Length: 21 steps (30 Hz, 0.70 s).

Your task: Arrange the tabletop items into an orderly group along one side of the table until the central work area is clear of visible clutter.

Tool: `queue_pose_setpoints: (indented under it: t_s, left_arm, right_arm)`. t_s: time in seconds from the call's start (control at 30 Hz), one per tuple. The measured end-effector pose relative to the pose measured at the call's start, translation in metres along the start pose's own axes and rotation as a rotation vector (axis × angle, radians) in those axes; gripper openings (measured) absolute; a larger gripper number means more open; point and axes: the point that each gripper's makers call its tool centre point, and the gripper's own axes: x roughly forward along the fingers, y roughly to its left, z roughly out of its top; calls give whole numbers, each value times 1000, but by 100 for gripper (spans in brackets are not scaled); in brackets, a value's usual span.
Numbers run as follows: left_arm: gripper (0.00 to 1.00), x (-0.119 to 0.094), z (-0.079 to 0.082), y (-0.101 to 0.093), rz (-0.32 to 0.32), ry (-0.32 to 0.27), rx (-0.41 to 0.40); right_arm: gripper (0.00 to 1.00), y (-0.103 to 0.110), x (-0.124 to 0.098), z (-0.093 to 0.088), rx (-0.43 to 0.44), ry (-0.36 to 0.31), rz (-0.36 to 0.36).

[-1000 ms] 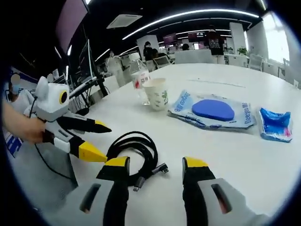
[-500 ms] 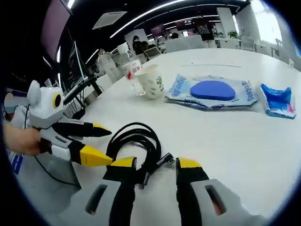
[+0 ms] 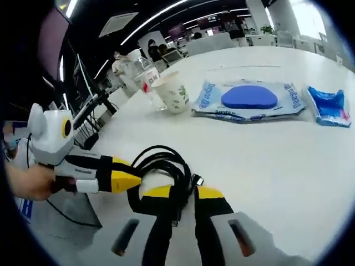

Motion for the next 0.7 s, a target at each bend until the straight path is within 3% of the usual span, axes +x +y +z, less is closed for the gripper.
queue_pose_setpoints:
  t_s: [0.1,0.17,0.23,0.7]
  left_arm:
    - [6,0,2,4,16,13,-14]
    - [1,-5,10,6,24,-19,-100]
    - [0,-6,13,7,3,-28,-122]
    - [0,-16,36,2,-22,-51,-140]
  right_arm:
    - [7,4,0,0,-33,11,1]
    - [1,4,-1,4,-16,10,-5]
    - [1,5,-4,6,-29,14,3]
    - [0,6,-14,31,9,-46,15]
